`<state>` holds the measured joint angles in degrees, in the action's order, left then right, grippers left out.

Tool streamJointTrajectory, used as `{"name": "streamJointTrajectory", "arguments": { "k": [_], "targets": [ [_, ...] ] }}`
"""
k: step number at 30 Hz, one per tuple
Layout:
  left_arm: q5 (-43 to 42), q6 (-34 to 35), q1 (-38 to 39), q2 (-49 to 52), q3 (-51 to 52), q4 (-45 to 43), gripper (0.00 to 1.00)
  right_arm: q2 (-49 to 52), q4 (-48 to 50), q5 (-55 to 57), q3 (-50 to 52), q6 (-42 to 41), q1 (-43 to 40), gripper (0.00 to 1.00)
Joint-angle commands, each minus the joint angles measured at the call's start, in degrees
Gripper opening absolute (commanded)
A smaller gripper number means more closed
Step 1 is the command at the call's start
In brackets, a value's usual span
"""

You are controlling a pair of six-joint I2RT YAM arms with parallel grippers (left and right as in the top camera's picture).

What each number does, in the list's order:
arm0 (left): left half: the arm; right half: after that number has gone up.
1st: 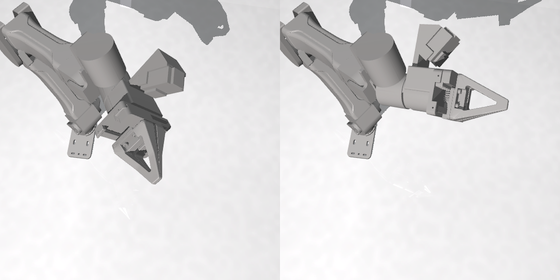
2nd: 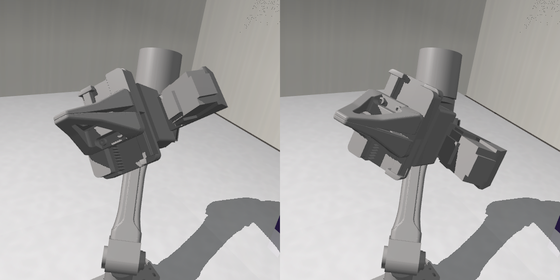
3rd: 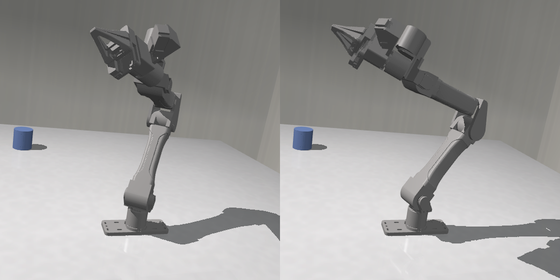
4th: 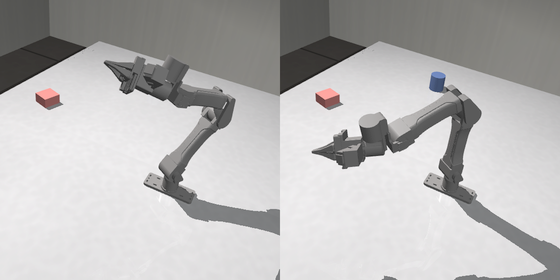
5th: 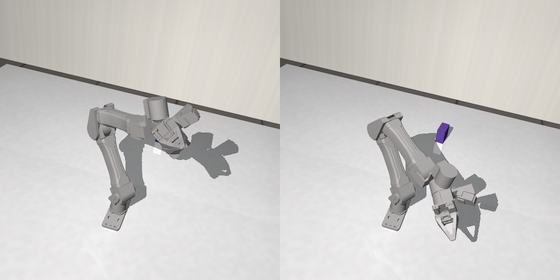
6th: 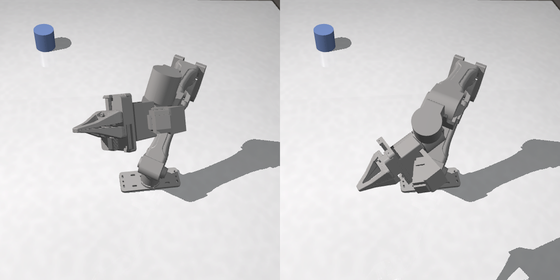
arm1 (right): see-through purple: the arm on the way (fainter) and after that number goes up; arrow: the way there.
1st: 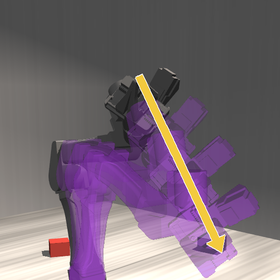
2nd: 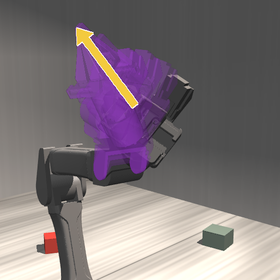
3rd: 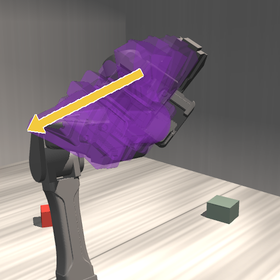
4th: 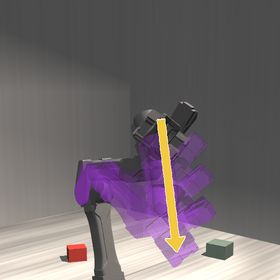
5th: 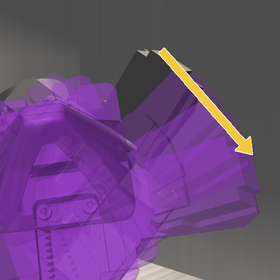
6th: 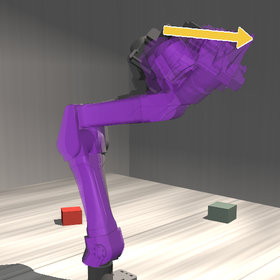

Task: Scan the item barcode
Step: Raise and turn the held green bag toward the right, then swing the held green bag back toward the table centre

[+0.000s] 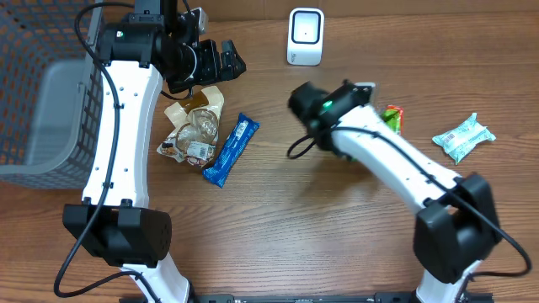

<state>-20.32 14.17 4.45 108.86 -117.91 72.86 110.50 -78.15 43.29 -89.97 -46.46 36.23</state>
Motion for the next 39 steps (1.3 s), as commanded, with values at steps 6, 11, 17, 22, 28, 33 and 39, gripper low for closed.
{"name": "streamJointTrajectory", "arguments": {
  "k": [6,11,17,22,28,33,39],
  "targets": [
    [0.42,-0.9,-0.31,-0.85,-0.59,-0.02,1.0,10.29,-5.01,10.86,1.53,-3.19,1.53,0.04],
    [0.42,-0.9,-0.31,-0.85,-0.59,-0.02,1.0,10.75,-7.98,10.91,1.29,-5.16,2.97,0.04],
    [0.42,-0.9,-0.31,-0.85,-0.59,-0.02,1.0,10.75,-9.03,6.51,1.25,-2.21,6.19,0.04],
    [0.42,-0.9,-0.31,-0.85,-0.59,-0.02,1.0,10.71,-16.39,12.31,-0.37,1.11,10.45,0.04],
    [0.42,-0.9,-0.31,-0.85,-0.59,-0.02,1.0,10.27,-19.02,25.07,-5.01,1.4,16.48,0.04],
    [0.42,-0.9,-0.31,-0.85,-0.59,-0.02,1.0,10.05,-19.02,37.53,-6.91,1.95,22.53,0.04],
    [0.42,-0.9,-0.31,-0.85,-0.59,-0.02,1.0,8.37,-19.02,43.65,-6.91,4.76,28.26,0.04]
  ]
}}
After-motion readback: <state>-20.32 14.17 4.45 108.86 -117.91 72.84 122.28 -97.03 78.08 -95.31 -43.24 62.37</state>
